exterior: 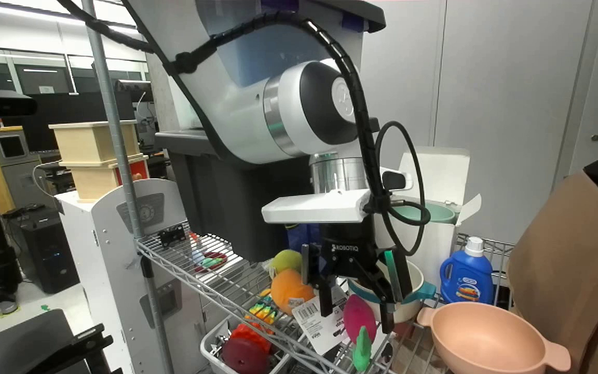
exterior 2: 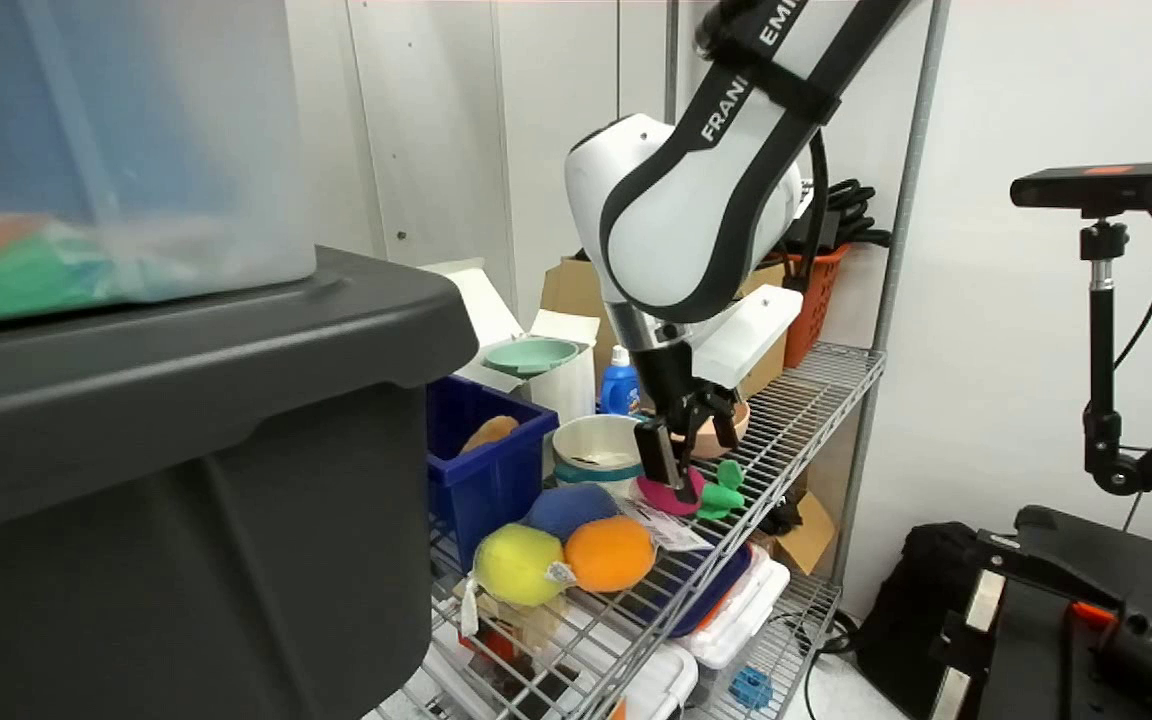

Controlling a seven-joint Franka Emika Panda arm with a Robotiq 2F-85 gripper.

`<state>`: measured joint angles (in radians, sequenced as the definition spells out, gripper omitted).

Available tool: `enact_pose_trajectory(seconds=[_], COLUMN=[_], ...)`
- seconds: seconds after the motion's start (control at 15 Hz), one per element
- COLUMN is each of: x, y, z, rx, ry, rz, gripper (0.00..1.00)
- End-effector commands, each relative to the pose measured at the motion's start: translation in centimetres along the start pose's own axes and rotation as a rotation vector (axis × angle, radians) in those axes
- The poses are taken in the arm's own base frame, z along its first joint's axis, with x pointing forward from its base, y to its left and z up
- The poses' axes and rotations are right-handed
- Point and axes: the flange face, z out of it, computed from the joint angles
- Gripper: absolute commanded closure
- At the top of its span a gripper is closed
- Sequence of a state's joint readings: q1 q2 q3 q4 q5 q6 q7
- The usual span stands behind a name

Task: Put the purple toy inside the white box.

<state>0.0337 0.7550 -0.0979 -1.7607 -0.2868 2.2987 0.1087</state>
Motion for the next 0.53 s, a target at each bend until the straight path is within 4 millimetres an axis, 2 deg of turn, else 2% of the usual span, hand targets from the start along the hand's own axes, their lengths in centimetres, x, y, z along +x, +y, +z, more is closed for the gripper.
enact_pose_trajectory(seconds=[0.0, 0.07, 0.47], x=[1.09, 1.23, 1.4], y=[-0.21, -0.21, -0.28], z=[0.45, 0.67, -0.22], rx=[0.003, 0.0, -0.004], ry=[-0.016, -0.015, 0.0], rz=[-0.005, -0.001, 0.0], gripper=[0.11, 0.28, 0.73])
